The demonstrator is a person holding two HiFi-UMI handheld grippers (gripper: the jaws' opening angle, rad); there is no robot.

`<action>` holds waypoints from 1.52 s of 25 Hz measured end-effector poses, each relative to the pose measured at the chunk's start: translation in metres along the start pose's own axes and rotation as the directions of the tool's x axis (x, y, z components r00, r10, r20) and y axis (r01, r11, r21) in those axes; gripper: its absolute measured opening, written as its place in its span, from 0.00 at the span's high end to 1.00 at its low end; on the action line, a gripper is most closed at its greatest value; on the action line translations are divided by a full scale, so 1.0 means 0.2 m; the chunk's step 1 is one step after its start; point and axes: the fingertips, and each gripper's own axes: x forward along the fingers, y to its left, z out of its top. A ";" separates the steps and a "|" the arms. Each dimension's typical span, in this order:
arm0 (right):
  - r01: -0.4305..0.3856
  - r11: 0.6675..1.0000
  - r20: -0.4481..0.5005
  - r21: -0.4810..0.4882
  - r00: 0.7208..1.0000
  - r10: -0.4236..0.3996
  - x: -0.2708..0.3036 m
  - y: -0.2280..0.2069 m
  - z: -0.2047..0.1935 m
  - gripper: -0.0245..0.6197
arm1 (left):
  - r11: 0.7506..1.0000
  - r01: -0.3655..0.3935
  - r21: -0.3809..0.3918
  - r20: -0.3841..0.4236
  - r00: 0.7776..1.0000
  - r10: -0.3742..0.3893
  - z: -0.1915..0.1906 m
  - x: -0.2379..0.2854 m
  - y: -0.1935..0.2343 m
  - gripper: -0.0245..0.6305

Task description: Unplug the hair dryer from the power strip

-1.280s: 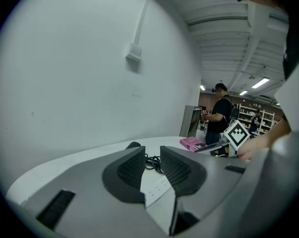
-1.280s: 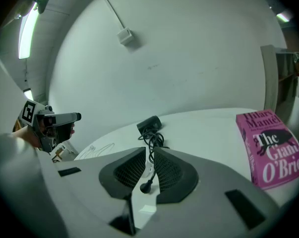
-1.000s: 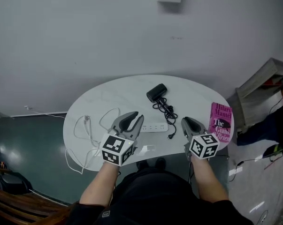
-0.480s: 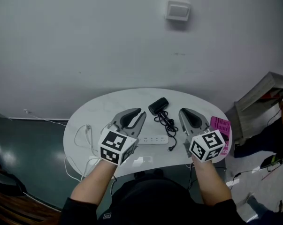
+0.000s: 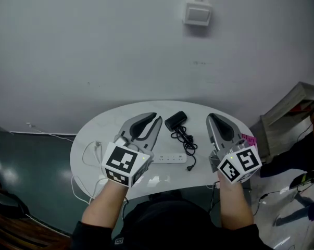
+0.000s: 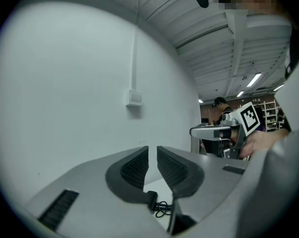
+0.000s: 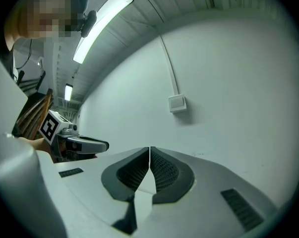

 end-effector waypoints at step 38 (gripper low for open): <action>0.027 1.000 -0.055 0.005 0.998 -0.026 -0.15 0.02 -0.22 0.91 | 0.998 -0.054 -0.016 0.007 0.999 0.054 -0.15 -0.04 -0.13 0.90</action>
